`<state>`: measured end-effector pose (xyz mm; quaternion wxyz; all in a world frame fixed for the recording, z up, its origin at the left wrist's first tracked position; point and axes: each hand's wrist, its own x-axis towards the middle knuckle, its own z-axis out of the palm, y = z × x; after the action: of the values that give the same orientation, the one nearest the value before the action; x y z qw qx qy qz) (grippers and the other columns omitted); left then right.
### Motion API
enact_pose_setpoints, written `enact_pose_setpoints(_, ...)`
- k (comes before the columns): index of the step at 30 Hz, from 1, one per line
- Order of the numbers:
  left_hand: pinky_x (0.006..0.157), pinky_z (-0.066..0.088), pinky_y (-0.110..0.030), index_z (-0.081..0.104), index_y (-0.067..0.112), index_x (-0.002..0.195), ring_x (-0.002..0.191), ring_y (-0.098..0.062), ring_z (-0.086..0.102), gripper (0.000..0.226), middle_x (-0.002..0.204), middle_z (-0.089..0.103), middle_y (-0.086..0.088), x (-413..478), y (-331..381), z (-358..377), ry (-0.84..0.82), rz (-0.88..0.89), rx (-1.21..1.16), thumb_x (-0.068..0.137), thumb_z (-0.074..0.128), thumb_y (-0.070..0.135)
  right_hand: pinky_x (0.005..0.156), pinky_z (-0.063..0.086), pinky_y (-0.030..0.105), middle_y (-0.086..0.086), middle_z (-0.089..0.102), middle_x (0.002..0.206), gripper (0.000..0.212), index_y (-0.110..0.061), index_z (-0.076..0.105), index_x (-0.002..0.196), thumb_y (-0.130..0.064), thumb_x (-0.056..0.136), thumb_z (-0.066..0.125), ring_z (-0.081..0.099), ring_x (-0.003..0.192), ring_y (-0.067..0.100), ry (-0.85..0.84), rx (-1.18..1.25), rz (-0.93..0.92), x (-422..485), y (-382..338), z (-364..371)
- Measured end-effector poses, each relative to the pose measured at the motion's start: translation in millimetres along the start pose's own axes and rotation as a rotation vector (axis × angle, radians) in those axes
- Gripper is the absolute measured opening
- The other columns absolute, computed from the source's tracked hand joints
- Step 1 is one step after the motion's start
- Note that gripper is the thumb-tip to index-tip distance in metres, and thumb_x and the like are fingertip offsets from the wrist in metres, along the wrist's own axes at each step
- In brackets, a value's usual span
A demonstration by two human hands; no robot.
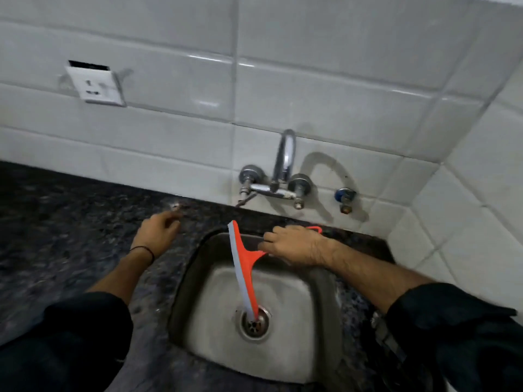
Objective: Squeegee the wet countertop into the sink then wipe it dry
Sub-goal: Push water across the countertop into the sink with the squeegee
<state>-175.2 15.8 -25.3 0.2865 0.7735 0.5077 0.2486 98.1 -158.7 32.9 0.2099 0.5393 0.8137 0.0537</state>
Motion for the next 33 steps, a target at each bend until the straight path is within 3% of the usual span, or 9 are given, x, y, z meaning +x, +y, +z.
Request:
enact_pose_setpoints(6, 0.071, 0.054, -0.042, 0.074, 0.019, 0.099, 0.080, -0.030, 0.066, 0.021, 0.092, 0.073, -0.009, -23, -117, -101, 0.187, -0.258, 0.088, 0.094, 0.053, 0.019, 0.077, 0.046, 0.044, 0.007, 0.046, 0.130, 0.046, -0.020, 0.033, 0.148, -0.027, 0.103, 0.034, 0.053, 0.105, 0.031, 0.122, 0.051, -0.087, 120, -56, -48)
enact_pose_setpoints(12, 0.069, 0.056, -0.041, 0.068, 0.020, 0.102, 0.073, -0.024, 0.063, 0.021, 0.087, 0.070, -0.006, -19, -230, -198, 0.156, -0.439, 0.132, 0.098, 0.048, 0.020, 0.075, 0.048, 0.046, 0.006, 0.046, 0.127, 0.044, -0.031, 0.028, 0.149, -0.034, 0.106, 0.031, 0.056, 0.106, 0.033, 0.181, 0.138, -0.072, 279, -107, -99)
enact_pose_setpoints(16, 0.080, 0.053, -0.045, 0.069, 0.022, 0.107, 0.090, -0.030, 0.063, 0.025, 0.104, 0.070, -0.008, -4, -295, -245, 0.181, -0.520, 0.202, 0.096, 0.047, 0.022, 0.084, 0.051, 0.050, 0.010, 0.045, 0.130, 0.043, -0.027, 0.032, 0.147, -0.032, 0.104, 0.035, 0.054, 0.109, 0.037, 0.177, 0.248, -0.057, 392, -141, -136)
enact_pose_setpoints(19, 0.095, 0.044, -0.048, 0.066, 0.023, 0.116, 0.113, -0.030, 0.056, 0.028, 0.124, 0.062, -0.005, 16, -341, -269, 0.193, -0.558, 0.275, 0.095, 0.049, 0.028, 0.089, 0.049, 0.052, 0.017, 0.043, 0.128, 0.057, -0.019, 0.030, 0.150, -0.017, 0.096, 0.047, 0.054, 0.109, 0.041, 0.169, 0.300, -0.047, 472, -165, -162)
enact_pose_setpoints(23, 0.114, 0.021, -0.057, 0.037, 0.032, 0.146, 0.149, -0.026, 0.012, 0.061, 0.163, 0.017, 0.003, 45, -395, -291, 0.054, -0.668, 0.374, 0.091, 0.048, 0.055, 0.094, 0.044, 0.046, 0.020, 0.037, 0.132, 0.088, -0.013, 0.014, 0.155, 0.001, 0.081, 0.059, 0.049, 0.113, 0.040, 0.149, 0.288, -0.054, 563, -191, -192)
enact_pose_setpoints(27, 0.119, 0.005, -0.056, 0.014, 0.039, 0.154, 0.151, -0.024, -0.012, 0.087, 0.165, -0.009, 0.005, 68, -433, -306, 0.019, -0.672, 0.433, 0.082, 0.042, 0.078, 0.107, 0.038, 0.049, 0.027, 0.024, 0.148, 0.080, -0.012, 0.012, 0.156, -0.001, 0.088, 0.054, 0.040, 0.126, 0.043, 0.147, 0.296, -0.054, 639, -210, -217)
enact_pose_setpoints(30, 0.119, -0.002, -0.056, 0.006, 0.040, 0.155, 0.150, -0.024, -0.019, 0.096, 0.164, -0.016, 0.005, 84, -457, -321, -0.001, -0.760, 0.393, 0.077, 0.036, 0.086, 0.093, 0.047, 0.052, 0.023, 0.029, 0.148, 0.072, -0.018, 0.016, 0.154, -0.007, 0.091, 0.049, 0.048, 0.120, 0.044, 0.197, 0.275, -0.028, 693, -221, -235)
enact_pose_setpoints(33, 0.119, 0.000, -0.059, 0.001, 0.042, 0.155, 0.151, -0.024, -0.013, 0.104, 0.164, -0.015, 0.004, 89, -476, -329, -0.109, -0.837, 0.361, 0.070, 0.034, 0.093, 0.088, 0.048, 0.050, 0.020, 0.035, 0.146, 0.070, -0.023, 0.021, 0.154, -0.008, 0.091, 0.049, 0.053, 0.118, 0.044, 0.200, 0.242, -0.022, 741, -235, -248)
